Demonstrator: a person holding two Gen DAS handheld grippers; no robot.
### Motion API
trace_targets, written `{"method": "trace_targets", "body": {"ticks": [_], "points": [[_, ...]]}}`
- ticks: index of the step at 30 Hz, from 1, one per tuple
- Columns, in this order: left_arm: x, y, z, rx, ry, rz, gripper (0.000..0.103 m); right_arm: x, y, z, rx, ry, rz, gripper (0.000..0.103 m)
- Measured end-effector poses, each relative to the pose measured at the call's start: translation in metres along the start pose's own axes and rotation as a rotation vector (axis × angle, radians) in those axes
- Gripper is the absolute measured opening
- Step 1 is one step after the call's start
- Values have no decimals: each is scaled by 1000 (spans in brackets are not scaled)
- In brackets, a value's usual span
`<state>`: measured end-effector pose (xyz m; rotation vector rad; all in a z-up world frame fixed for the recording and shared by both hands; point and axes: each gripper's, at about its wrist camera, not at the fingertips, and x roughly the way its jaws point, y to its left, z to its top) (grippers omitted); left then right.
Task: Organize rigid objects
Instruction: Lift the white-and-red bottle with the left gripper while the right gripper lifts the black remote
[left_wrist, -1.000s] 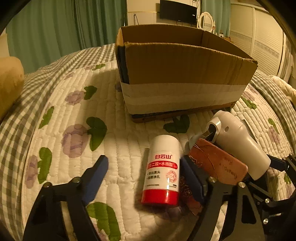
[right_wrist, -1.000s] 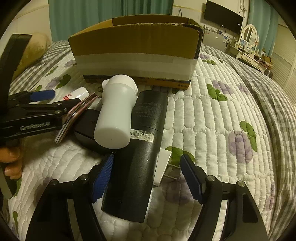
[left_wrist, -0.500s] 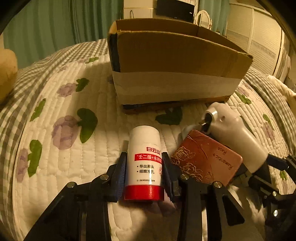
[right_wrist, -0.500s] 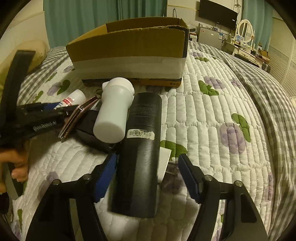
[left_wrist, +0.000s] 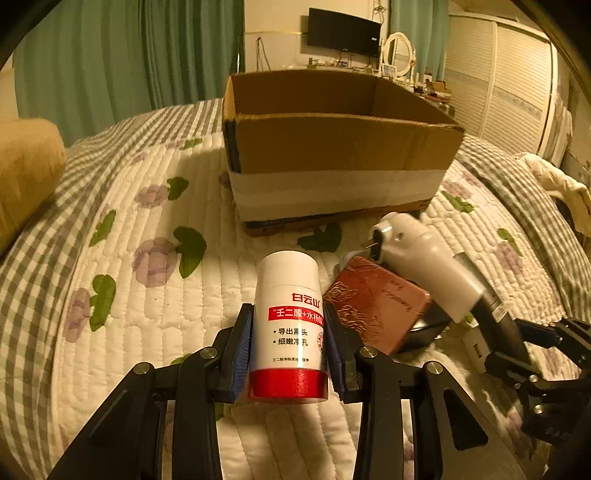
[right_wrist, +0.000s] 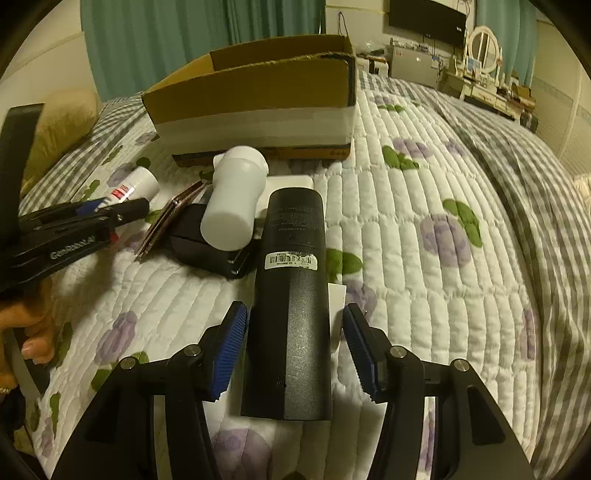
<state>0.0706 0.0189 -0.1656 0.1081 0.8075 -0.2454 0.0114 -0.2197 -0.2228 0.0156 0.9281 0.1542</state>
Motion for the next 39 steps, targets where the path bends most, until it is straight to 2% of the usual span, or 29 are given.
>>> {"method": "trace_targets", "body": {"ticks": [3, 7, 8, 9, 13, 22, 24, 34, 35, 38, 39], "points": [[-8, -2, 0, 4, -10, -9, 36, -3, 0, -5, -22, 20, -13, 58], [-18, -3, 0, -1, -19, -16, 36, -14, 2, -11, -21, 18, -26, 58], [-19, -2, 0, -5, -20, -17, 36, -14, 1, -11, -18, 32, -17, 55], [-21, 0, 0, -6, -23, -15, 36, -14, 1, -13, -14, 44, -9, 43], [-28, 3, 0, -9, -34, -8, 36, -17, 5, -19, -26, 62, -5, 42], [-46, 2, 7, -13, -70, -18, 36, -42, 12, -14, -44, -11, -36, 42], [-51, 0, 10, -12, -82, -25, 36, -53, 9, -12, -31, -51, -42, 41], [-82, -6, 22, -10, -145, -47, 36, -68, 11, -7, -29, -128, -40, 38], [-85, -7, 23, -12, -151, -48, 36, -70, 12, -6, -30, -138, -40, 36], [-92, -8, 26, -15, -164, -53, 36, -77, 15, -2, -37, -165, -45, 14], [-95, -8, 27, -15, -168, -53, 36, -79, 16, 0, -47, -166, -47, 12]]}}
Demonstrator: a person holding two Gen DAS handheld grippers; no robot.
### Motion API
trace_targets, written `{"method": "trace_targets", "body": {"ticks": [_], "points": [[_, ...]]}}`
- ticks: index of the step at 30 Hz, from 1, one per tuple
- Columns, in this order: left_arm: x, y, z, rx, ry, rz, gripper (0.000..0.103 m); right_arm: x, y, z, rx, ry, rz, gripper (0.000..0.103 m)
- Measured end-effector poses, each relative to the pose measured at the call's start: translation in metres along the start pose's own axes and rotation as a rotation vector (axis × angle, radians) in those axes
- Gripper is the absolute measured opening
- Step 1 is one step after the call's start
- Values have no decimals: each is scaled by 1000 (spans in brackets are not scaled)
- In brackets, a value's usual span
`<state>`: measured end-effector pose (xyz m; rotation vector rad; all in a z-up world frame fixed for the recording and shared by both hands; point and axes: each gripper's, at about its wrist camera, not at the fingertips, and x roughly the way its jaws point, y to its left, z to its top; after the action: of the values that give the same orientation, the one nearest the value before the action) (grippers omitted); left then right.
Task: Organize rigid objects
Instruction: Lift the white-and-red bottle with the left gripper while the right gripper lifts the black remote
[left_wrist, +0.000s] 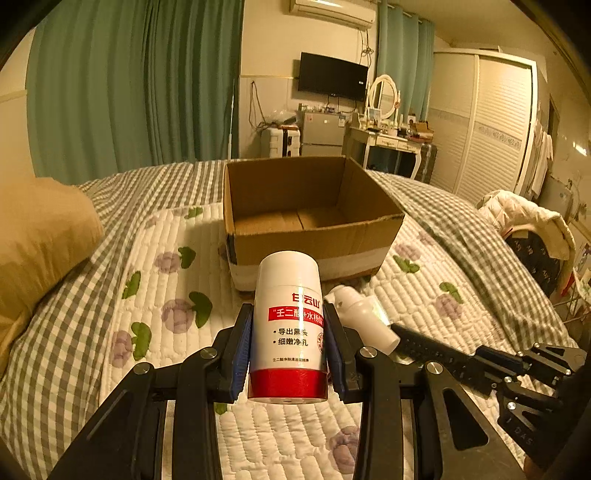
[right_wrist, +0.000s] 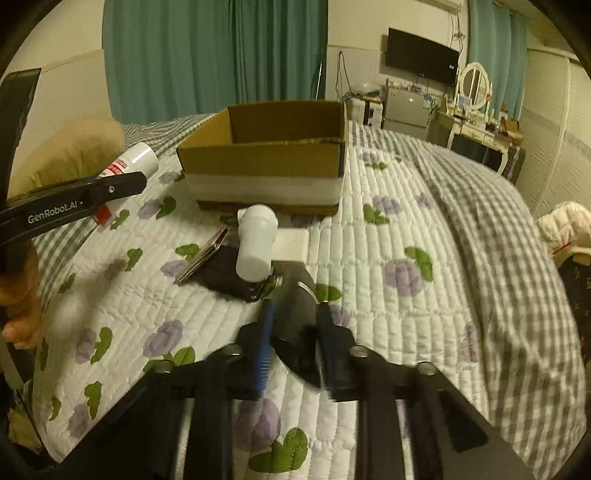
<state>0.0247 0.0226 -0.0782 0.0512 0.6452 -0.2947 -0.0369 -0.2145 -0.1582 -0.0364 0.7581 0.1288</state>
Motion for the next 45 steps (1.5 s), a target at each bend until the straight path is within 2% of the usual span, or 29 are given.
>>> {"method": "trace_targets", "body": {"ticks": [3, 10, 22, 34, 35, 36, 42, 44, 45], "points": [[-6, -2, 3, 1, -16, -4, 36, -3, -2, 7, 16, -10, 26, 11], [-11, -1, 5, -8, -23, -12, 36, 5, -4, 3, 24, 6, 10, 11], [-18, -2, 16, -13, -48, -28, 36, -28, -11, 35, 43, -111, -15, 9], [-24, -6, 28, -11, -70, -52, 36, -41, -10, 60, 27, -150, -17, 8], [-24, -7, 28, -11, -69, -53, 36, -41, -11, 60, 28, -148, -13, 7], [-24, -7, 28, -10, -69, -53, 36, -41, -12, 61, 30, -148, -15, 0], [-19, -6, 29, -11, -62, -51, 36, -40, -12, 71, 18, -141, 0, 0], [-17, -5, 27, -17, -49, -57, 36, -29, -11, 69, -8, -80, 23, 0], [-16, -4, 26, -18, -47, -57, 36, -20, -20, 56, 25, -33, 30, 0]]}}
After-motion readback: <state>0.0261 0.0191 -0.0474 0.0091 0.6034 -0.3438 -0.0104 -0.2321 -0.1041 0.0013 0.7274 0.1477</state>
